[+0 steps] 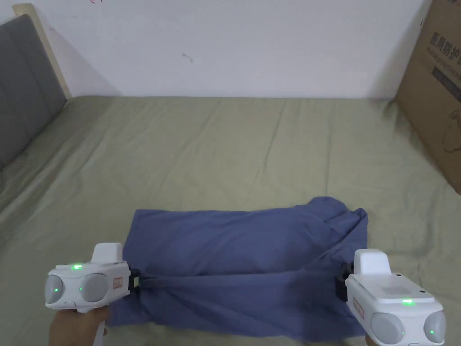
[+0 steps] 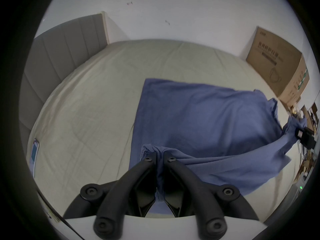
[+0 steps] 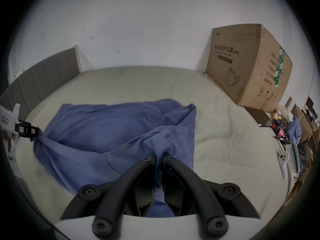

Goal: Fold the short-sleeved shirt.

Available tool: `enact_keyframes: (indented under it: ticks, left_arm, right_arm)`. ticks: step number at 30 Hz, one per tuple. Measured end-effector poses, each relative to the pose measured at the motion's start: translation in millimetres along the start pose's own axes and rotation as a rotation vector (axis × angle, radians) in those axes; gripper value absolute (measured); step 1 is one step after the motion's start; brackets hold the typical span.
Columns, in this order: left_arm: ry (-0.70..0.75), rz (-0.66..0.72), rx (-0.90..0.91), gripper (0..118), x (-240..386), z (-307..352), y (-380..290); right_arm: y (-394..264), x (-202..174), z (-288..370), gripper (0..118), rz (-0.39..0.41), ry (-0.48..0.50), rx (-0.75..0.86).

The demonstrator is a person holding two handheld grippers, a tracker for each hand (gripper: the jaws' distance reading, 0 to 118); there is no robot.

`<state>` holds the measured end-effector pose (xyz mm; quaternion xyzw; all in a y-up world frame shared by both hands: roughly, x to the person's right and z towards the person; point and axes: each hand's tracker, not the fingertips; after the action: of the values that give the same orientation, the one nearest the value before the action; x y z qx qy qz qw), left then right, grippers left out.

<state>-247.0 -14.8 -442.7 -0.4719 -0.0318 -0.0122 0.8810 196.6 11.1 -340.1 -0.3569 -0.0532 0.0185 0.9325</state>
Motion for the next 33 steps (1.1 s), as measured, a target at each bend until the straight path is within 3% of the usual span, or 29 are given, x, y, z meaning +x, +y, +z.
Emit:
enact_keyframes:
  ticks: [4, 8, 10, 12, 13, 14, 15, 16, 20, 26, 31, 33]
  left_arm:
    - [0.022, -0.057, -0.056, 4, 6, -29, -2]
    - [0.033, -0.086, -0.09, 5, 11, -43, -4]
    - [0.038, -0.088, -0.084, 11, 13, -38, -2]
    - [0.028, -0.085, -0.08, 40, 12, -25, 2]
    - [0.018, -0.069, -0.067, 64, 12, -16, 4]
    - [0.003, -0.032, -0.017, 94, 12, -5, 6]
    - [-0.003, -0.006, 0.025, 110, 12, 9, 8]
    - [-0.006, 0.01, 0.069, 115, 13, 22, 10]
    - [-0.031, 0.044, 0.311, 115, 20, 101, 18]
    - [-0.009, -0.037, 0.641, 115, 37, 202, -7]
    - [0.022, -0.042, 0.767, 111, 49, 234, -48]
    - [0.036, -0.041, 0.797, 103, 52, 239, -65]
  right_arm:
    - [-5, -5, -34, 5, 0.019, -0.005, -0.07]
    - [-14, -3, -55, 5, -0.019, -0.019, -0.156]
    - [-15, -3, -52, 6, -0.024, -0.019, -0.165]
    - [-12, -3, -39, 10, -0.039, -0.018, -0.146]
    - [-9, -1, -30, 22, -0.06, -0.012, -0.121]
    - [-4, 1, -20, 51, -0.077, -0.006, -0.093]
    - [1, 3, -9, 74, -0.094, 0.003, -0.062]
    - [7, 5, 3, 88, -0.092, 0.002, -0.037]
    - [34, 7, 74, 92, -0.062, 0.005, 0.152]
    - [43, 9, 182, 92, -0.046, -0.028, 0.427]
    - [21, 5, 234, 91, -0.054, -0.065, 0.525]
    - [9, 4, 241, 87, -0.051, -0.085, 0.546]
